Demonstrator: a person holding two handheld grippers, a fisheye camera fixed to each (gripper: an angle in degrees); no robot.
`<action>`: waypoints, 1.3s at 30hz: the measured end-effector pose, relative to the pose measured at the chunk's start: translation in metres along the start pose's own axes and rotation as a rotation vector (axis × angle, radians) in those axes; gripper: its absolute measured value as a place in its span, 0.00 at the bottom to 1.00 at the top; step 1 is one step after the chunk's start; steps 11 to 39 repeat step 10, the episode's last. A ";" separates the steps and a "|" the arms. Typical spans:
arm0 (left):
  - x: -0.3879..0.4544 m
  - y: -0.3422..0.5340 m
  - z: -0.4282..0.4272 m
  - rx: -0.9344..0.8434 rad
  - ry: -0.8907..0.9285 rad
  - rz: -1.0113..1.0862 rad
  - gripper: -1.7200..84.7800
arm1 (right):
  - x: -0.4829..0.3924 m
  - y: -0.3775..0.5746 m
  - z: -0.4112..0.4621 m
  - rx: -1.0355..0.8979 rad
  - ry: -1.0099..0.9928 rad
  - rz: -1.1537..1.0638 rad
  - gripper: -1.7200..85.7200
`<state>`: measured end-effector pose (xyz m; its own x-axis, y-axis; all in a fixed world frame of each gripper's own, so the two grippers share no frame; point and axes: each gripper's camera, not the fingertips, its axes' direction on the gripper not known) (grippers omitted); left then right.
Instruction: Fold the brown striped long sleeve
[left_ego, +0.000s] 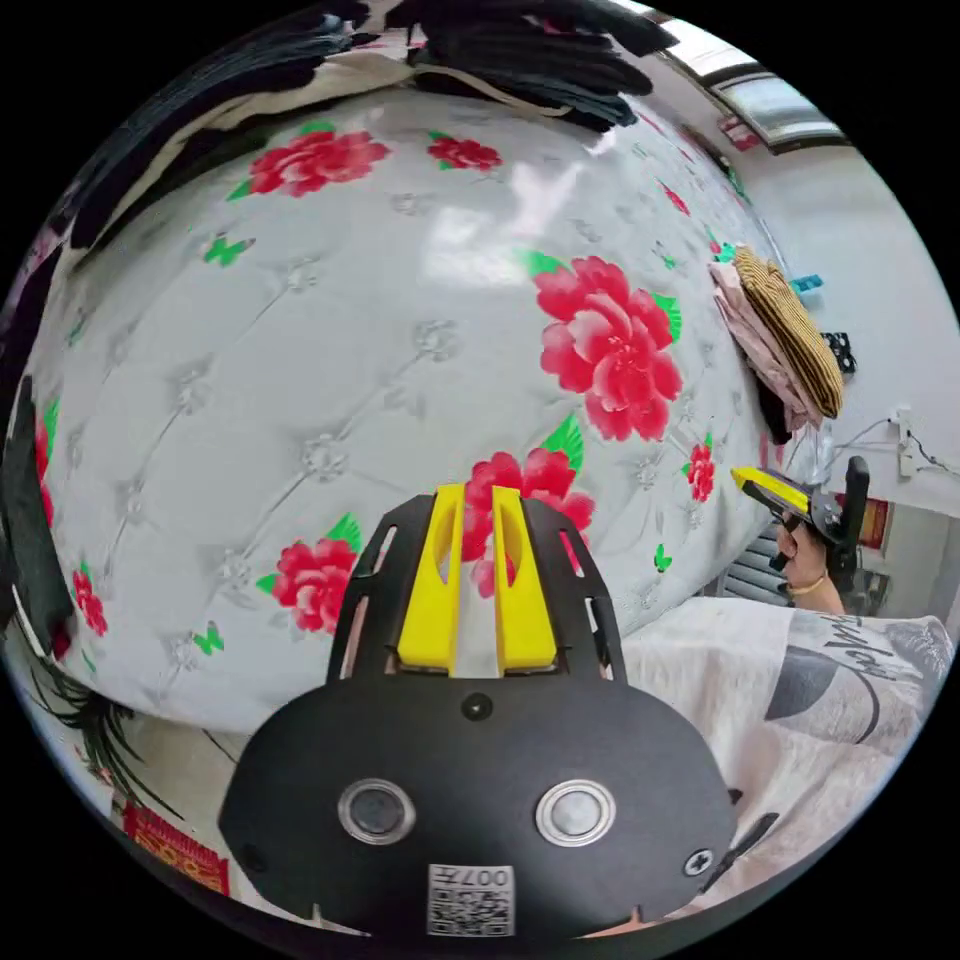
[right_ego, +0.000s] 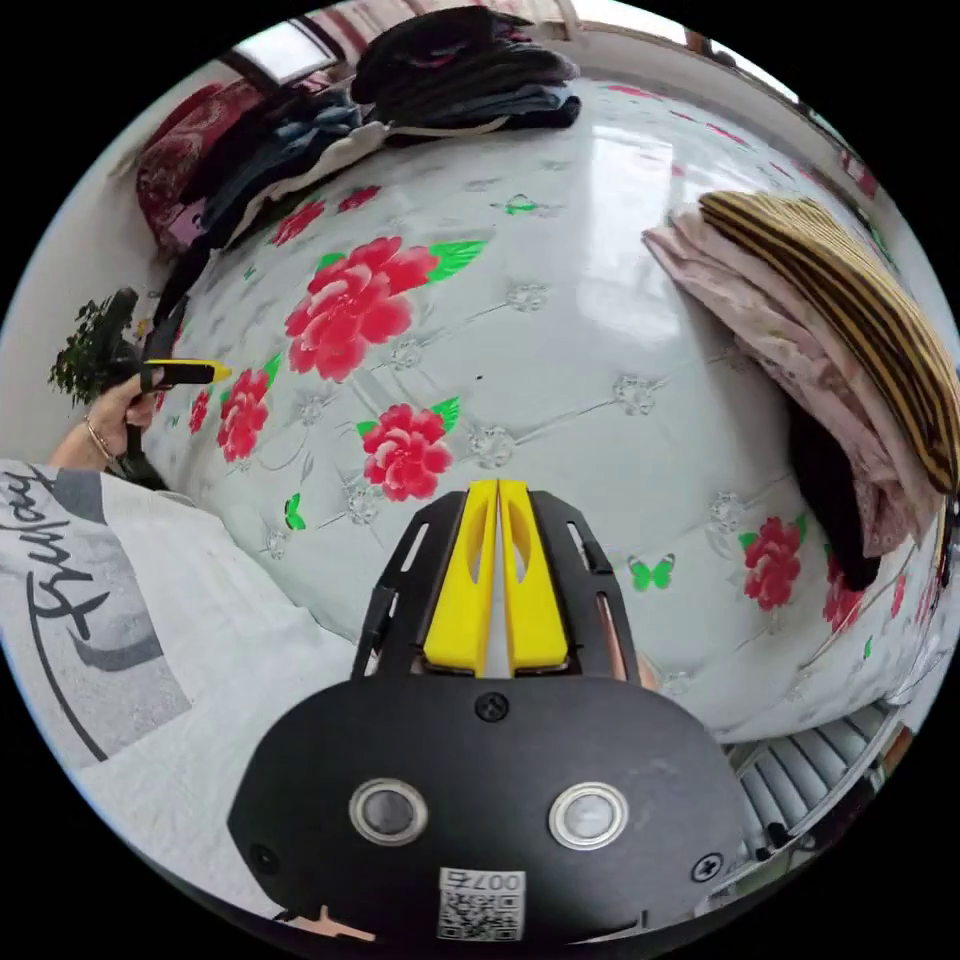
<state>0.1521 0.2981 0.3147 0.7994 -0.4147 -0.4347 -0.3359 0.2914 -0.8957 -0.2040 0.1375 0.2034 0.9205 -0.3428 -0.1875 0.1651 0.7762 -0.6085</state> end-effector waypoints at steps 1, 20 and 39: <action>-0.015 0.010 -0.007 0.026 -0.010 -0.054 0.08 | -0.034 -0.016 0.012 -0.038 -0.018 -0.127 0.02; -0.200 0.115 -0.091 0.412 -0.026 -0.726 0.11 | -0.179 -0.041 0.063 -0.248 0.369 -0.861 0.02; -0.200 0.115 -0.091 0.412 -0.026 -0.726 0.11 | -0.179 -0.041 0.063 -0.248 0.369 -0.861 0.02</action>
